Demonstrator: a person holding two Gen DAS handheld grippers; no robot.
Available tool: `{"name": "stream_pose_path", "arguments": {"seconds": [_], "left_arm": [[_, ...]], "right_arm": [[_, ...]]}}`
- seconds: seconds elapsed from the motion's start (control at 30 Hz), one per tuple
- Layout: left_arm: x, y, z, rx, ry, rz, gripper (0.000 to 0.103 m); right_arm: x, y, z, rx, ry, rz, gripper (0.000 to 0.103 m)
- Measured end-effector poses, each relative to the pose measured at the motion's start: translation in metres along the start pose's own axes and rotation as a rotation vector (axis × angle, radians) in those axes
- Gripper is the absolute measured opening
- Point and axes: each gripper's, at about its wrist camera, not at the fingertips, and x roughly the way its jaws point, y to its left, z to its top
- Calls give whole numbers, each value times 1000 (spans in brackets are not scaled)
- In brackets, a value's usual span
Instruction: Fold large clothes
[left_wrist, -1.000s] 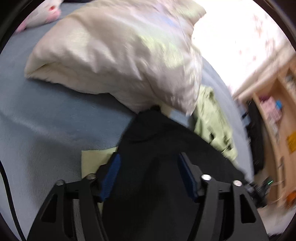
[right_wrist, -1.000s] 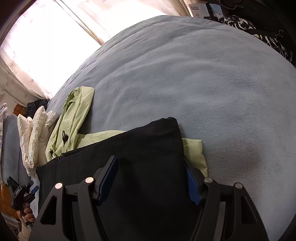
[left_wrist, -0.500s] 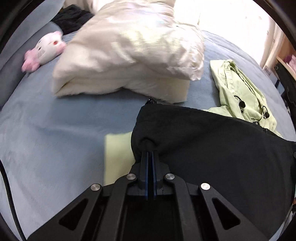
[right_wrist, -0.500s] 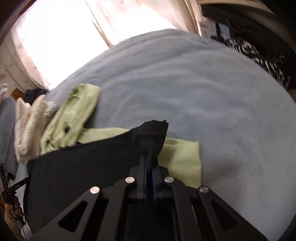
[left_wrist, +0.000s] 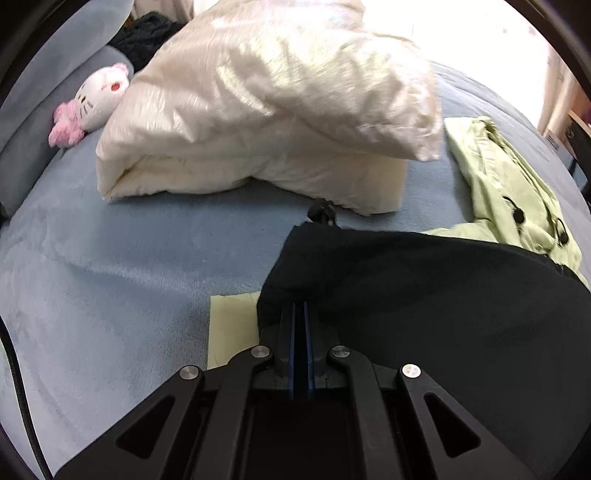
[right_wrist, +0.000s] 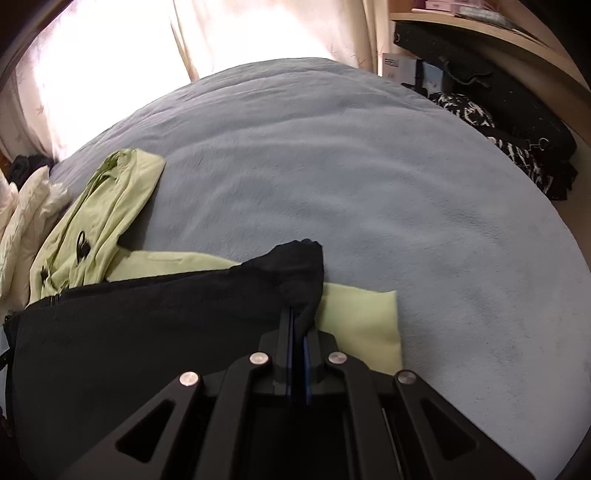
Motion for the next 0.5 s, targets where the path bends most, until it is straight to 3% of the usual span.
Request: {"name": "stream_pose_path", "arguments": {"seconds": [0.17, 0.3, 0.33, 0.4, 0.5], "left_arm": [[-24, -8, -5, 55, -39, 53, 11], [-73, -22, -34, 164, -147, 83, 22], [-85, -28, -42, 190, -154, 50, 22], [-100, -44, -60, 233, -115, -61, 22], [-108, -73, -87, 279, -50, -204, 22]], "right_arm": [[-12, 4, 1, -30, 41, -56, 17], [-66, 13, -17, -59, -62, -8, 38], [-80, 17, -25, -64, -85, 40, 44], [-101, 29, -40, -93, -97, 167, 46], [-113, 68, -71, -221, -20, 318, 45]]}}
